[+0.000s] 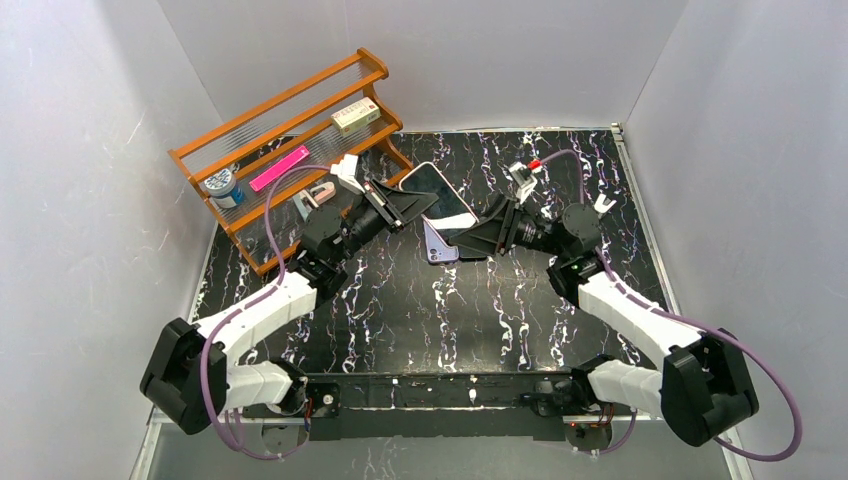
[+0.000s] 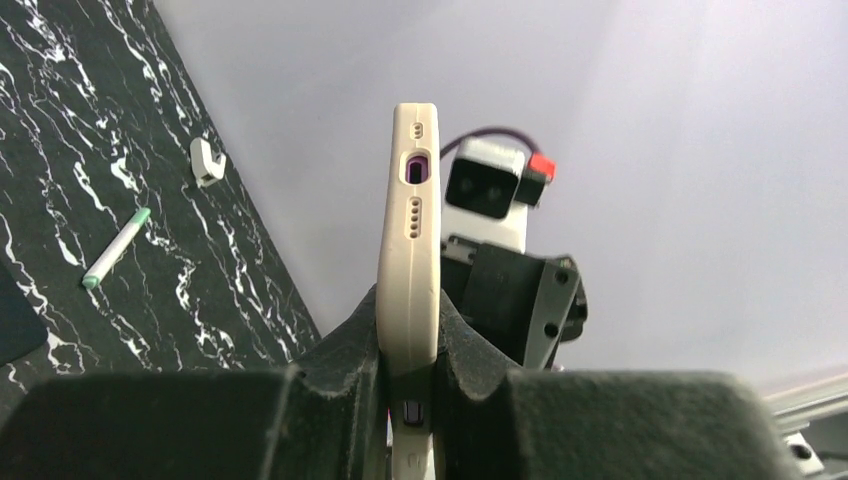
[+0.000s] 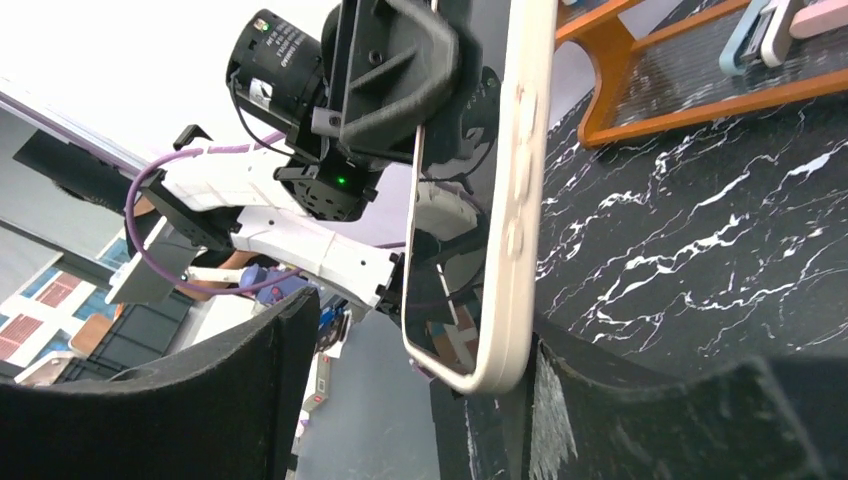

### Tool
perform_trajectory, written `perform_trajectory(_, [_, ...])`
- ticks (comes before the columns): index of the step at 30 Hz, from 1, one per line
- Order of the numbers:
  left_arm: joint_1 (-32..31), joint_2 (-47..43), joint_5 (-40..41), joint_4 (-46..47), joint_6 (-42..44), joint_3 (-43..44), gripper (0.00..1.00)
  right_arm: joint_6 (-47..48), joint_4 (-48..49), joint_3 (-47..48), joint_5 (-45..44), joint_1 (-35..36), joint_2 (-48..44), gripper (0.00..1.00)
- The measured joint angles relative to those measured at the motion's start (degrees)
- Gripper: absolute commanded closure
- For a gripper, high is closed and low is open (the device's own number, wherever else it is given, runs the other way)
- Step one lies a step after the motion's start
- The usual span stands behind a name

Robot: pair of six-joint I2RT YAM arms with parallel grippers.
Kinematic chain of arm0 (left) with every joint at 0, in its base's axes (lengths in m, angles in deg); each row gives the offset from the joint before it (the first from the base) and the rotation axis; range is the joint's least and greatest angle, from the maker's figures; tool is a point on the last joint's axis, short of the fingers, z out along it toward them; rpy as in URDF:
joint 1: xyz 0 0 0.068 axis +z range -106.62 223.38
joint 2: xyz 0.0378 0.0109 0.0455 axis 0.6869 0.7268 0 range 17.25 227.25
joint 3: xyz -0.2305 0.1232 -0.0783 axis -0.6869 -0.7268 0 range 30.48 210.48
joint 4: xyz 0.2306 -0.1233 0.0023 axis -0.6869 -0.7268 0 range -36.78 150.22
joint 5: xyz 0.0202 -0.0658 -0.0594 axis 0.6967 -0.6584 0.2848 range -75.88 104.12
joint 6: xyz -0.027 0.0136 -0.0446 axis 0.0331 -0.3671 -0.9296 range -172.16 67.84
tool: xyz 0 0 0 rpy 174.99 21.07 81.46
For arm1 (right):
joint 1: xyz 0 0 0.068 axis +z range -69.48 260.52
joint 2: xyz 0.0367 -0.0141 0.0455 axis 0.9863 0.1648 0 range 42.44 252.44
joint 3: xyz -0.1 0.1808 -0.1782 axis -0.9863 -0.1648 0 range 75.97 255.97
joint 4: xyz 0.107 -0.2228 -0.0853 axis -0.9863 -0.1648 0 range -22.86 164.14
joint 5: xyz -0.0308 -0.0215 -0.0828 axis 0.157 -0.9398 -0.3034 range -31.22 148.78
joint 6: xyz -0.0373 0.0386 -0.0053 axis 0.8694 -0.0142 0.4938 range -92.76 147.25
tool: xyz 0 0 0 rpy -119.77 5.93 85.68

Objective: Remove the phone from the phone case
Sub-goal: Adjust the phone, then remove the phone case from the phone.

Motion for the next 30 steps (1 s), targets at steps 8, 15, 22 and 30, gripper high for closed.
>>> perform_trajectory(8, [0.00,-3.65,7.41,-0.02,-3.13,-1.64,1.00,0.33,1.95,-3.89,-8.26,7.93,-1.42,0.44])
perform_trajectory(15, [-0.02,-3.96,9.11,0.13,-6.29,-2.10,1.00,0.52,6.25,-5.09,-12.50,8.87,-1.42,0.48])
perform_trajectory(22, [-0.26,-4.74,10.88,-0.02,-9.60,-3.54,1.00,0.74,9.16,-5.42,-14.64,8.87,-1.42,0.56])
perform_trajectory(30, [-0.66,-4.79,11.23,0.17,-13.42,-3.56,1.00,2.45,9.84,-5.42,-14.91,8.87,-1.42,0.88])
